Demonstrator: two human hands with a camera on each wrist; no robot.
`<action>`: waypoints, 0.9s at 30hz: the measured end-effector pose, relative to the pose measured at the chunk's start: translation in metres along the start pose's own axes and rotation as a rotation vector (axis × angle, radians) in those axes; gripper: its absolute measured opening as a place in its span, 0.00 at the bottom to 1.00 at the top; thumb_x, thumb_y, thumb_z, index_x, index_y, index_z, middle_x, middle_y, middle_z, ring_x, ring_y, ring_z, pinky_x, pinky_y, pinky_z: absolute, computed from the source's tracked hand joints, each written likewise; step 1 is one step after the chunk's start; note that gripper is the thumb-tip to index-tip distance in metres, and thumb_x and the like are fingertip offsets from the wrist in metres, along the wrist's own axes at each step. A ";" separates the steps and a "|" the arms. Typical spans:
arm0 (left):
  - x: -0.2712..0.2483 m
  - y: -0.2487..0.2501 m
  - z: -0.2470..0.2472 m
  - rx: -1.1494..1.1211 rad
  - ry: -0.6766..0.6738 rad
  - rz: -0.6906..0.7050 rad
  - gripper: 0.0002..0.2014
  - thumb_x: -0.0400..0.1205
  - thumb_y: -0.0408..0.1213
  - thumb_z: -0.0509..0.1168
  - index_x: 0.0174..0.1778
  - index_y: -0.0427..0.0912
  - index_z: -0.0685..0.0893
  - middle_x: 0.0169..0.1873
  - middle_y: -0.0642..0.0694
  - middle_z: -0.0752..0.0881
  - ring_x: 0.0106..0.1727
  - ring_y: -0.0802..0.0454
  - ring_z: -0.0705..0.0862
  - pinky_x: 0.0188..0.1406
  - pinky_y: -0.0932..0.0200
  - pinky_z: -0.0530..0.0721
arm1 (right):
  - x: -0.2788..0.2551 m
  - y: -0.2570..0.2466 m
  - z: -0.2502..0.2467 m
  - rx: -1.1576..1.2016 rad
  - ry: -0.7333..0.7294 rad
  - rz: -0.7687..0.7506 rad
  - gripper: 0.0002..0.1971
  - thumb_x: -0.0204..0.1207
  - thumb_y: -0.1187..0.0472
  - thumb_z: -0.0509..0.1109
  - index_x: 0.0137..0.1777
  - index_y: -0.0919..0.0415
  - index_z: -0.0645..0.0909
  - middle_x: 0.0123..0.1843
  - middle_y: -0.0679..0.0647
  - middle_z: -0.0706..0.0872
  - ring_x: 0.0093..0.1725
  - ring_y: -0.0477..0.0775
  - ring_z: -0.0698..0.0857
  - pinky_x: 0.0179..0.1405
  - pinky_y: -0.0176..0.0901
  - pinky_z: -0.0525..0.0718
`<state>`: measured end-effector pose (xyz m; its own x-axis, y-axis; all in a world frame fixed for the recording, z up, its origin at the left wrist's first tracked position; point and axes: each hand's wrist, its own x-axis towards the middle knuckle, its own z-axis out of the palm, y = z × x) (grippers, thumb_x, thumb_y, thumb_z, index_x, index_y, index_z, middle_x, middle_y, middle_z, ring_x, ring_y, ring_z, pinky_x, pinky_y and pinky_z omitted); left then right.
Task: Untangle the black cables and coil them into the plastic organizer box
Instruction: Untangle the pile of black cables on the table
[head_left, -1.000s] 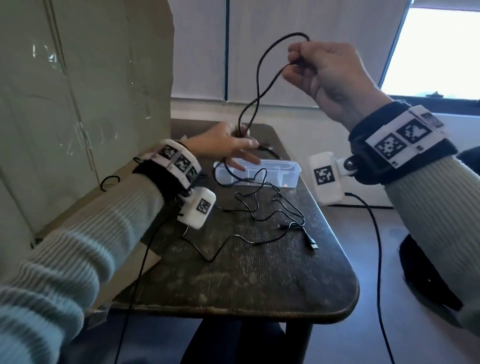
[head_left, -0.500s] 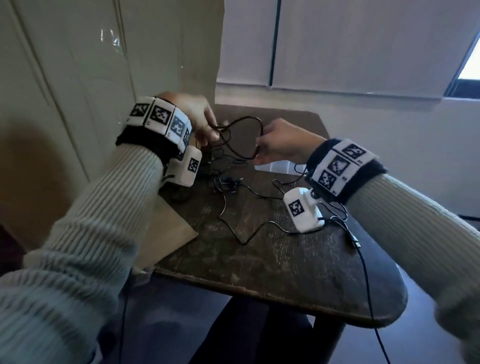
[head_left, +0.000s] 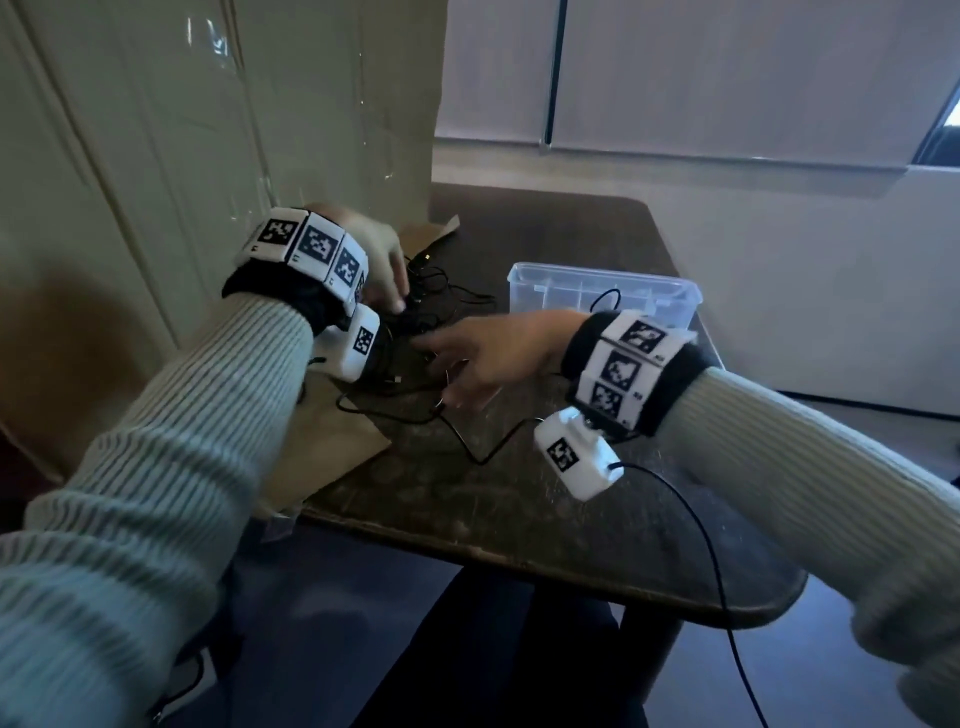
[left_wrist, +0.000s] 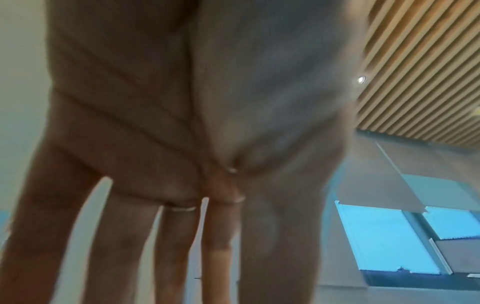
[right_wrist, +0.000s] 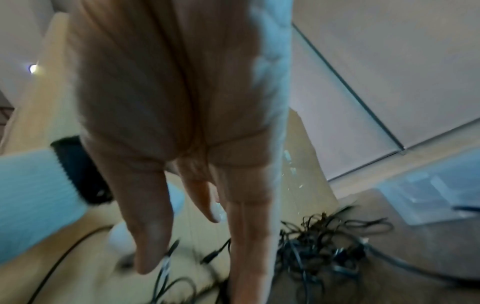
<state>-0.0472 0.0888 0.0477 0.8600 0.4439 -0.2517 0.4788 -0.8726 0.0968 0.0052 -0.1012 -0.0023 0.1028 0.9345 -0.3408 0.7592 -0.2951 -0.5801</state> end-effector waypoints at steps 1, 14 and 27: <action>-0.005 0.009 -0.002 -0.037 0.025 0.089 0.12 0.77 0.42 0.74 0.55 0.47 0.87 0.48 0.51 0.87 0.52 0.50 0.85 0.56 0.56 0.81 | -0.012 0.001 -0.008 0.033 0.067 0.017 0.35 0.80 0.69 0.69 0.83 0.58 0.58 0.75 0.63 0.76 0.65 0.63 0.84 0.56 0.49 0.88; -0.003 0.103 0.044 -0.217 0.053 0.561 0.13 0.81 0.44 0.69 0.59 0.46 0.87 0.53 0.52 0.89 0.54 0.59 0.86 0.54 0.66 0.81 | -0.087 0.083 0.002 -0.352 -0.076 0.274 0.19 0.73 0.48 0.76 0.62 0.51 0.86 0.50 0.45 0.91 0.50 0.48 0.89 0.56 0.45 0.86; -0.004 0.122 0.032 -0.125 -0.004 0.615 0.14 0.83 0.45 0.66 0.61 0.44 0.85 0.48 0.48 0.91 0.51 0.58 0.88 0.54 0.63 0.80 | -0.077 0.096 -0.002 -0.558 -0.016 0.444 0.04 0.74 0.58 0.75 0.38 0.52 0.84 0.34 0.43 0.82 0.39 0.49 0.81 0.43 0.45 0.81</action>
<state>0.0021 -0.0260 0.0298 0.9841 -0.1326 -0.1179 -0.0860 -0.9378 0.3365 0.0712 -0.2014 -0.0305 0.4723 0.7458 -0.4699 0.8641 -0.4970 0.0797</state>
